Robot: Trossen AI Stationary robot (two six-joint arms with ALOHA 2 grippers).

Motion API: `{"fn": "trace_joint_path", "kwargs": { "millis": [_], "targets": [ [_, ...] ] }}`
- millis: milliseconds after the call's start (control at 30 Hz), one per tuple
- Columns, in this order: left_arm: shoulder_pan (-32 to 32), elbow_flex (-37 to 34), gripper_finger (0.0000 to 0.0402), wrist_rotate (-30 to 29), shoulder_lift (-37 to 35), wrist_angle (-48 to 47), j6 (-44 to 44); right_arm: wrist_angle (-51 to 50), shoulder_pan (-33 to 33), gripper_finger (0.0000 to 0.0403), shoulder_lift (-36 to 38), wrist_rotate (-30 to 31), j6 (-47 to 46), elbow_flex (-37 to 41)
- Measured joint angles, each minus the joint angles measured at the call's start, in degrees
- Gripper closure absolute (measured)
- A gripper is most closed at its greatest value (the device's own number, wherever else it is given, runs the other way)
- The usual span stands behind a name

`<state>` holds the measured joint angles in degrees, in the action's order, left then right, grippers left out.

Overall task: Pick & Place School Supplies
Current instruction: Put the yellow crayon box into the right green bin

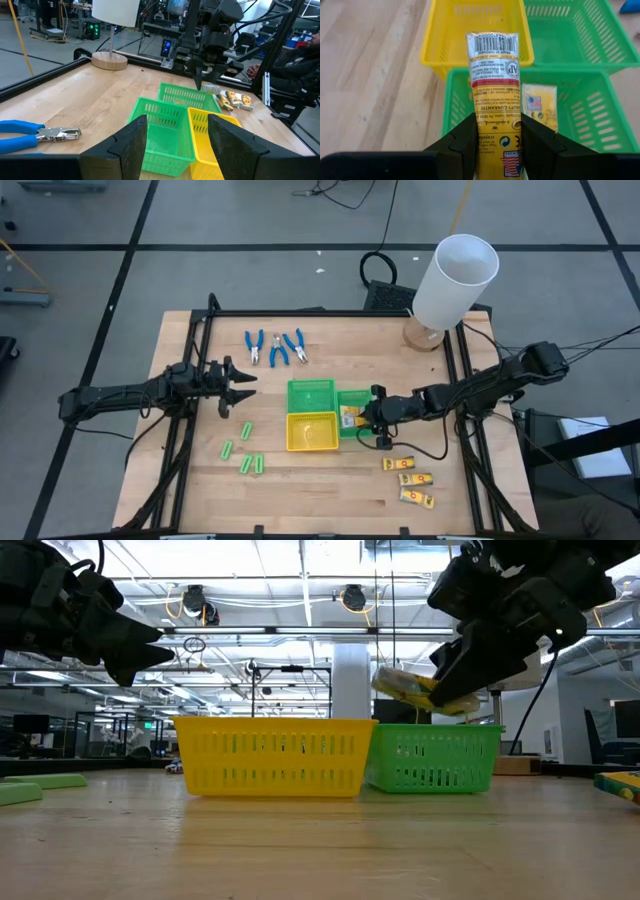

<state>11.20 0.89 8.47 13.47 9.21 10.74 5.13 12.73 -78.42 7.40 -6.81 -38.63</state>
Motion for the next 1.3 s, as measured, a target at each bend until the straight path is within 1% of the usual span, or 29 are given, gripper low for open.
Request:
{"fn": "trace_joint_path", "kwargs": {
  "millis": [533, 800, 967, 1300],
  "targets": [
    [0.0, 0.0, 0.0188, 0.0, 0.02, 0.0, -0.02, 0.26, 0.57, 0.0287, -0.18, -0.02, -0.17, 0.09],
    [0.0, 0.0, 0.0188, 0.0, 0.0, 0.0, 0.0, 8.61, 0.55, 0.0287, -0.19, -0.02, 0.1, 4.45],
    [0.0, 0.0, 0.0188, 0.0, 0.0, 0.0, 0.0, 10.2, 0.48, 0.0287, -0.19, -0.01, 0.45, 5.27],
    [0.0, 0.0, 0.0188, 0.0, 0.01, 0.0, -0.01, 9.63, 0.48, 0.0287, -0.19, -0.02, 0.48, 5.27]
  ]
}}
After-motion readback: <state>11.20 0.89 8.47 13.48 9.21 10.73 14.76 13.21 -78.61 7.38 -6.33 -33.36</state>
